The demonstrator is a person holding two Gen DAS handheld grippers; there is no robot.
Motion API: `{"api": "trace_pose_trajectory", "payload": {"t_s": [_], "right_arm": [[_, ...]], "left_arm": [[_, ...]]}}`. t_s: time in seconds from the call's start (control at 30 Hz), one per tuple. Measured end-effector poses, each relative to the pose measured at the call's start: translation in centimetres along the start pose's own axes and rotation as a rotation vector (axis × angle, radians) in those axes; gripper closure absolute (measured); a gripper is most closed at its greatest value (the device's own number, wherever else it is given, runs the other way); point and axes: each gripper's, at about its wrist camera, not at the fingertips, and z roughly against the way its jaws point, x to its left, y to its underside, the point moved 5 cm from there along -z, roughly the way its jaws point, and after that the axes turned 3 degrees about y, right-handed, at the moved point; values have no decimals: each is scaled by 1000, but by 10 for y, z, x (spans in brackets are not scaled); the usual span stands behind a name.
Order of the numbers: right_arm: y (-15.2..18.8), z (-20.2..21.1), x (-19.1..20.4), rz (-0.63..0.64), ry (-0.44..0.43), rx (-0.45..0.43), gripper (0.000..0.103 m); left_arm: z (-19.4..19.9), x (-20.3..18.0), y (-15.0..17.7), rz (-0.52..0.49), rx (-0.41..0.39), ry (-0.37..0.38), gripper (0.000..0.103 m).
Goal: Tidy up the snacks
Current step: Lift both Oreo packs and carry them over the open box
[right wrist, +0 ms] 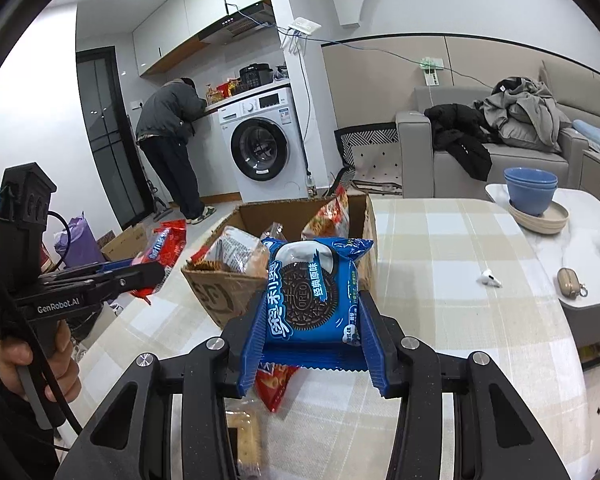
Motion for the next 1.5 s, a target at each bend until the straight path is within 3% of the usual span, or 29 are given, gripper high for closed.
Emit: {"api": "trace_pose_trajectory", "payload": {"t_s": [0.87, 1.5], "right_arm": [[-40, -52, 2, -24, -4, -14, 58], [-39, -103, 4, 22, 5, 69, 58]], "left_arm": [[-89, 7, -73, -9, -2, -38, 62], [-157, 16, -77, -47, 41, -70, 62]]}}
